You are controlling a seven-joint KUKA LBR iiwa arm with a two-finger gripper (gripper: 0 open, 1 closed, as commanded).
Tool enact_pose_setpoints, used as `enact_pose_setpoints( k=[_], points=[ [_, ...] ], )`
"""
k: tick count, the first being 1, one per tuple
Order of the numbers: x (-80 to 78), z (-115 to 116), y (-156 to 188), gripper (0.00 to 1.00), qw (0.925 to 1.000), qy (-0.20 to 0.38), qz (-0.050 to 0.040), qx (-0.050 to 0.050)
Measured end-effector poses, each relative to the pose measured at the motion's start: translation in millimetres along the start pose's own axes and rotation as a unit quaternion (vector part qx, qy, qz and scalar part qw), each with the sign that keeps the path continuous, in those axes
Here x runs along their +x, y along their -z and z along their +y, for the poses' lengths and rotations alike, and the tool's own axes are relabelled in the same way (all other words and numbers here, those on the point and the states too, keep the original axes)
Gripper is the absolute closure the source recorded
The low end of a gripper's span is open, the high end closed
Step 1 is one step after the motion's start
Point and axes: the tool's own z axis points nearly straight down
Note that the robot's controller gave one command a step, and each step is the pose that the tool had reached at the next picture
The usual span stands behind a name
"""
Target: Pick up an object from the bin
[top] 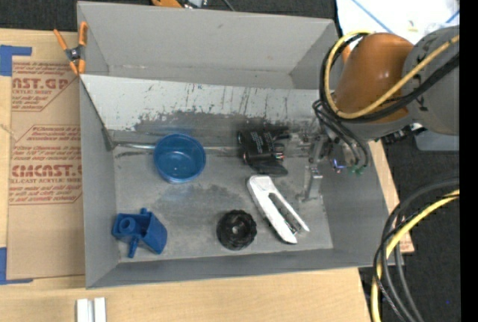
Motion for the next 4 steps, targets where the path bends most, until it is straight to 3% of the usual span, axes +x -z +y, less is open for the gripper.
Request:
enact_pose_setpoints(
  k=[1, 2, 3, 4],
  points=[
    [0.0, 0, 0, 0.00, 1.0000, 0.000, 0.0000, 0.000],
    [51.9, 6, -11, 0.00, 0.9988, 0.048, 0.0018, 0.000],
    [6.0, -1, -70, 0.00, 0.9926, 0.121, -0.0076, 0.001],
    [14.5, 7, -38, 0.00, 0.9791, 0.203, -0.0047, 0.001]
  ],
)
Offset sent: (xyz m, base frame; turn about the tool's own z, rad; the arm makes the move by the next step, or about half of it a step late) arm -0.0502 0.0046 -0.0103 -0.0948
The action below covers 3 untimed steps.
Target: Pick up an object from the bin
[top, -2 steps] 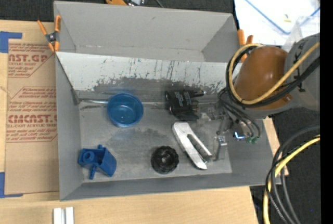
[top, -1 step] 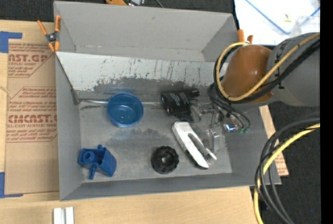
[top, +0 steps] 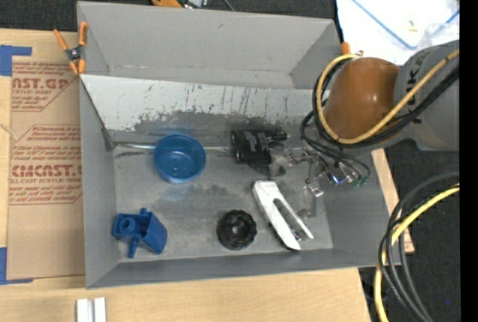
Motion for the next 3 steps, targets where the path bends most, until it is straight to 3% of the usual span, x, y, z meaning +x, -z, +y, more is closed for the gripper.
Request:
enact_pose_setpoints(
  k=[1, 2, 3],
  points=[
    [-11.7, -6, -24, 0.00, 0.9814, -0.192, -0.0015, -0.001],
    [-13.6, -5, -28, 0.00, 0.9746, -0.224, -0.0027, -0.001],
    [20.7, 13, -5, 0.00, 0.9985, -0.054, -0.0025, -0.001]
  ],
)
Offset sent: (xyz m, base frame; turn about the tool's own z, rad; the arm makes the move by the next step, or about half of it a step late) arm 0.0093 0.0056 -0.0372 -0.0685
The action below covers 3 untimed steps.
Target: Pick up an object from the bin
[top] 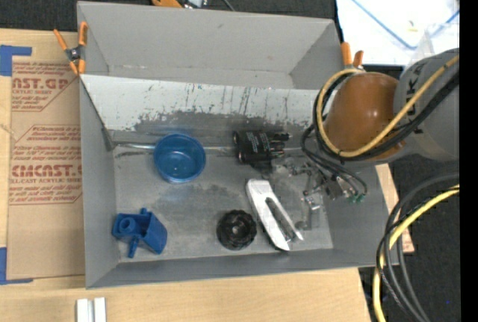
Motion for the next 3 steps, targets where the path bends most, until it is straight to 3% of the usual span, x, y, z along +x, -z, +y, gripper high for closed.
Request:
enact_pose_setpoints(
  k=[1, 2, 3],
  points=[
    [-25.1, 17, -17, 0.00, 0.9803, -0.198, 0.0013, -0.001],
    [-27.1, 22, -20, 0.00, 0.9627, -0.271, 0.0015, -0.001],
    [-34.7, 55, 2, 1.00, 0.9706, -0.241, 0.0015, -0.002]
  ],
)
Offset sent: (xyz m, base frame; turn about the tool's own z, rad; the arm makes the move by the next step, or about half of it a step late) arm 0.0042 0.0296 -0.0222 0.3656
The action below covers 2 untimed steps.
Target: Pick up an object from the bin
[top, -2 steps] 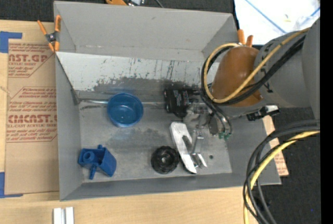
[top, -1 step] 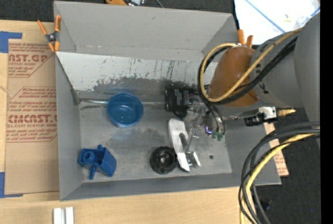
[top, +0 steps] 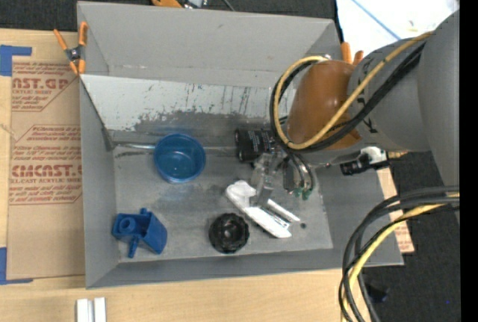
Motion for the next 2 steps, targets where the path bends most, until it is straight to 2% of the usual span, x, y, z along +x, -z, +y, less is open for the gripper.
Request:
enact_pose_setpoints(
  k=[1, 2],
  points=[
    [-0.1, 0, 0, 1.00, 1.0000, 0.000, -0.0001, 0.000],
    [8.0, -7, -16, 1.00, 0.9858, 0.167, -0.0163, -0.004]
  ],
)
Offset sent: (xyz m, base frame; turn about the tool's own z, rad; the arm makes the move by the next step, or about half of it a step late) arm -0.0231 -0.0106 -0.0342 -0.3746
